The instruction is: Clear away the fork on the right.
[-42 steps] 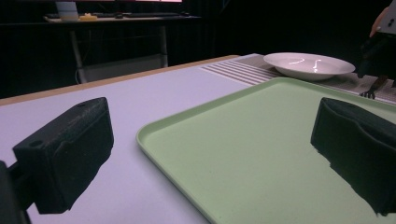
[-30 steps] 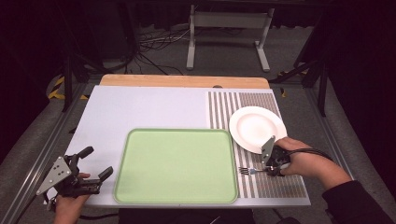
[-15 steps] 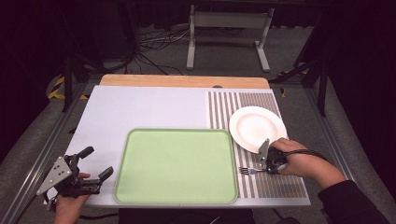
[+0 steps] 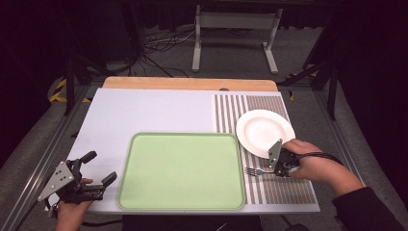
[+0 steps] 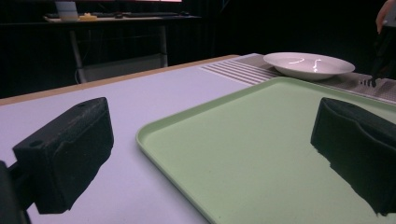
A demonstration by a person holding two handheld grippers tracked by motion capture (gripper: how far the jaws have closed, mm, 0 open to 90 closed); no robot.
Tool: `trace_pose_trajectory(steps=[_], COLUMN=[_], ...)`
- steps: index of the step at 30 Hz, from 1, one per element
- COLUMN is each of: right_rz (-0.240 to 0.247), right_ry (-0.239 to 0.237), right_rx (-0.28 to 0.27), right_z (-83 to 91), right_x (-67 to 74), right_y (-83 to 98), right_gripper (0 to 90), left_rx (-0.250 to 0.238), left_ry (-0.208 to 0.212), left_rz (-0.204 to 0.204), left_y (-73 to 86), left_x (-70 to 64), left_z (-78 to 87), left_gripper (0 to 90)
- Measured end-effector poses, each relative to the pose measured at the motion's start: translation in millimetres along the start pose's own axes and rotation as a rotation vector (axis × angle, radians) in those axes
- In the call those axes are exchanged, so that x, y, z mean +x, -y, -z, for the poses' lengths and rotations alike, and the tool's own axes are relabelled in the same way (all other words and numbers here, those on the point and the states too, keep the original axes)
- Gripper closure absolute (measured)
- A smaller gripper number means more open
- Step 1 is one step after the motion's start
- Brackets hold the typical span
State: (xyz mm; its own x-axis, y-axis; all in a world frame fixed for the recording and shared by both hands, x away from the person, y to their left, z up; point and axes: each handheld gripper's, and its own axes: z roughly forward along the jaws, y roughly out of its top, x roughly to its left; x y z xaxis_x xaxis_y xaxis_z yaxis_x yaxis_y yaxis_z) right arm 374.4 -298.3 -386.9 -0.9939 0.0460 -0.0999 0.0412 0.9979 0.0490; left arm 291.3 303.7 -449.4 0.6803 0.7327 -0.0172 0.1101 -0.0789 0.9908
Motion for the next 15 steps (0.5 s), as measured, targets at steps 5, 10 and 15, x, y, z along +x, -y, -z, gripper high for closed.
trace_pose_trajectory(steps=[5,10,15], right_rz=[0.000,0.013,0.006], right_ry=[0.028,0.051,0.056], right_rx=[-0.025,-0.042,-0.052], right_z=[14.2,24.3,28.4], right_x=[0.1,-0.8,-0.5], right_y=[-4.6,-10.1,-13.4], right_gripper=[78.3,78.3,78.3], left_rx=[0.000,-0.002,-0.003], left_ry=[0.001,-0.001,-0.001], left_rz=[0.000,0.002,0.002], left_y=[0.0,0.2,0.2], left_x=[0.1,0.2,0.1], left_z=[0.0,0.0,0.0], left_gripper=[0.0,0.0,0.0])
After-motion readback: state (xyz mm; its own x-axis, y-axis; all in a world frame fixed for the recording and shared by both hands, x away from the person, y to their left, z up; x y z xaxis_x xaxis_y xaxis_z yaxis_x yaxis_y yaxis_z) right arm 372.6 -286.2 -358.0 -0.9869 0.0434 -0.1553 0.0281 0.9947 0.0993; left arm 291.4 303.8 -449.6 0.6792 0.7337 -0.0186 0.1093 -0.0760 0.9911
